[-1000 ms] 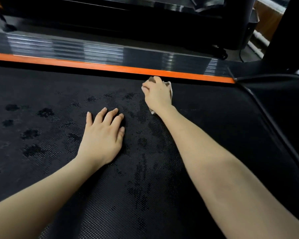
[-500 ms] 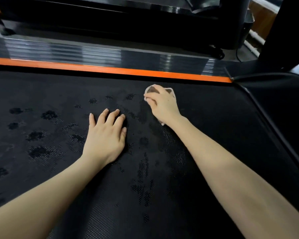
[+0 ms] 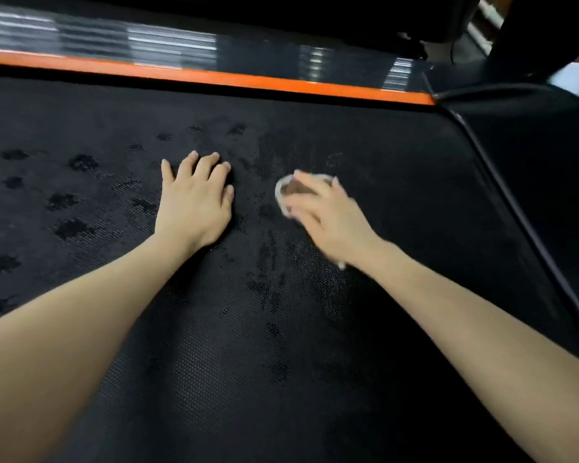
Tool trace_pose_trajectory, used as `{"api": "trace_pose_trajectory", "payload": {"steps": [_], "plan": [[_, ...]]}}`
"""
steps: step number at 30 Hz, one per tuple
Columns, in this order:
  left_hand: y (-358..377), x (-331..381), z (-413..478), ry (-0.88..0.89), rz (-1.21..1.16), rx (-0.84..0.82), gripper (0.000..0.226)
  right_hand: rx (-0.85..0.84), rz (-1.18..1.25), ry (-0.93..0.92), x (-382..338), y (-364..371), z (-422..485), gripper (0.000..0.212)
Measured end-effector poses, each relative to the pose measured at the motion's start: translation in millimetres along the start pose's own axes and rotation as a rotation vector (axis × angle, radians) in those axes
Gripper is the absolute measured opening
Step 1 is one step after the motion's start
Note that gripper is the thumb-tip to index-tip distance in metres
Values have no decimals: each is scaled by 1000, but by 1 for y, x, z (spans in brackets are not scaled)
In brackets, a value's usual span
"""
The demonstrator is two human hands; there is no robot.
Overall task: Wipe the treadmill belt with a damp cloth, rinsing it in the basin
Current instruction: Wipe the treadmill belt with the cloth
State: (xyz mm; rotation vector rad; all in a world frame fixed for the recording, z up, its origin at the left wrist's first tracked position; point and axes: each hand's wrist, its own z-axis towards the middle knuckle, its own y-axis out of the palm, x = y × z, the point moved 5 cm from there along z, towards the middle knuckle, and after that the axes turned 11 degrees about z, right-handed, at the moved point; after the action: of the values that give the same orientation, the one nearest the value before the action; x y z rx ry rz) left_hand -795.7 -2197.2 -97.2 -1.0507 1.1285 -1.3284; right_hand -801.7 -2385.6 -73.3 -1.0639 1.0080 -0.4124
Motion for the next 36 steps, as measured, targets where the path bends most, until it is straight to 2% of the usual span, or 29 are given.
{"api": "trace_pose_trajectory", "payload": {"steps": [2, 5, 8, 10, 11, 12, 15, 16, 20, 22, 25, 27, 30, 36], "plan": [[2, 0, 1, 4, -1, 2, 43, 71, -41, 112, 3, 1, 13, 25], [2, -1, 2, 6, -3, 8, 42, 83, -13, -90, -45, 14, -32, 18], [1, -1, 1, 14, 0, 10, 42, -219, 111, -255, -100, 44, -114, 24], [0, -2, 0, 16, -3, 17, 42, -310, 152, -326, -98, 42, -131, 26], [1, -2, 0, 19, -3, 26, 42, -298, 137, -351, -87, 36, -125, 24], [1, -2, 1, 23, -2, 31, 42, -256, 124, -315, -72, 29, -111, 22], [3, -3, 0, 15, 4, 6, 43, 38, 139, 74, -19, 2, -65, 24], [3, -3, 1, 13, 6, -5, 44, 97, 126, 153, -8, 0, -58, 25], [-11, -1, -5, -13, -73, -36, 45, 143, 67, 158, -3, 5, -54, 28], [-30, 4, -25, -18, -134, -1, 44, 147, 65, 158, -6, 4, -54, 28], [-55, 11, -84, 92, -97, 58, 49, 140, 56, 166, -9, 2, -55, 29], [-53, 10, -129, 156, -7, -4, 56, 126, 37, 184, -10, 2, -55, 29], [-33, 4, -174, 156, 60, -128, 60, 110, 3, 201, -11, 4, -56, 30], [-26, 4, -182, 113, 57, -126, 61, 128, 31, 173, -30, 8, -76, 29]]}}
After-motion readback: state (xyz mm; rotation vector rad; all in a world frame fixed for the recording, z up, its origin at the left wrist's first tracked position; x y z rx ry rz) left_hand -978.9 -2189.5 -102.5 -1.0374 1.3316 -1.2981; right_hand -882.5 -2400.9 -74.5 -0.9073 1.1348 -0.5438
